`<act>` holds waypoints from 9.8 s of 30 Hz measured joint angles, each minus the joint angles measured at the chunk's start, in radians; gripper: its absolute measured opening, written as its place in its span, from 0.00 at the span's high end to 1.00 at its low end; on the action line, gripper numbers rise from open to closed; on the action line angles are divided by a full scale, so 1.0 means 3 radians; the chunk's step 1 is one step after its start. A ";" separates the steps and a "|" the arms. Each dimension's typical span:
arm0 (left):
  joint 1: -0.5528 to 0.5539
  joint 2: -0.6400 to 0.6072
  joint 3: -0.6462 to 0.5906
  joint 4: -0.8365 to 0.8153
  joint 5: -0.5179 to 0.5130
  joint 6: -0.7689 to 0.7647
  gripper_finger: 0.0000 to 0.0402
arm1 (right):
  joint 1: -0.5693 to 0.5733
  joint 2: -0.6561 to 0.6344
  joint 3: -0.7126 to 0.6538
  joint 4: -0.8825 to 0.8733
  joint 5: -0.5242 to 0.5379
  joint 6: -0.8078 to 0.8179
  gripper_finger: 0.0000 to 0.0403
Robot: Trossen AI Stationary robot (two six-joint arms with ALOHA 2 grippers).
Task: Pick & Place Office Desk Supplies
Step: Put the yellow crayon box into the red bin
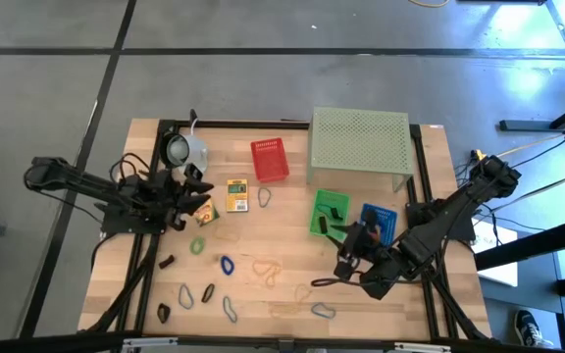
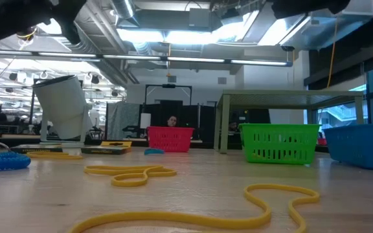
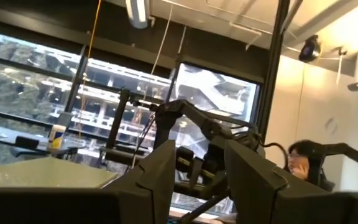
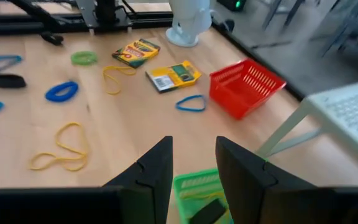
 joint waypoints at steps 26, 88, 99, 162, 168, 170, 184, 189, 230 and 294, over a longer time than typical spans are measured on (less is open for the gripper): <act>0.0278 0.1709 0.2124 -0.3731 -0.0943 -0.0167 0.59 | -0.0249 -0.0019 -0.0002 -0.0354 0.0432 -0.0740 0.70; 0.2408 0.3396 0.2761 -0.5241 0.0878 0.1510 0.79 | -0.1118 -0.0019 -0.0301 -0.1324 0.0339 0.0066 0.70; 0.2399 0.3351 0.2762 -0.5384 0.0877 0.1539 0.77 | -0.1118 -0.0018 -0.0301 -0.1323 0.0339 0.0066 0.70; 0.1951 0.3326 0.2701 -0.5184 0.0064 0.1380 0.99 | -0.1118 -0.0018 -0.0300 -0.1311 0.0335 0.0066 0.70; 0.1770 0.3134 0.2930 -0.5591 -0.0115 0.1352 0.99 | -0.1117 -0.0019 -0.0300 -0.1312 0.0335 0.0066 0.70; 0.1696 0.3018 0.2977 -0.5636 -0.0155 0.1309 0.99 | -0.1118 -0.0019 -0.0300 -0.1312 0.0335 0.0066 0.70; 0.1052 0.1946 0.3028 -0.5616 -0.0564 0.1145 0.99 | -0.1117 -0.0018 -0.0300 -0.1319 0.0333 0.0066 0.70; 0.0803 0.1713 0.3028 -0.5359 -0.0722 0.1121 0.99 | -0.1117 -0.0018 -0.0300 -0.1319 0.0334 0.0066 0.70; 0.1123 0.3161 0.2638 -0.3173 -0.1846 0.1146 0.99 | -0.1118 -0.0018 -0.0298 -0.1298 0.0343 -0.0012 0.70; 0.0056 0.3213 0.3225 -0.7725 -0.0564 -0.2413 0.72 | -0.1129 -0.0018 -0.0508 -0.1272 0.0342 0.0053 0.70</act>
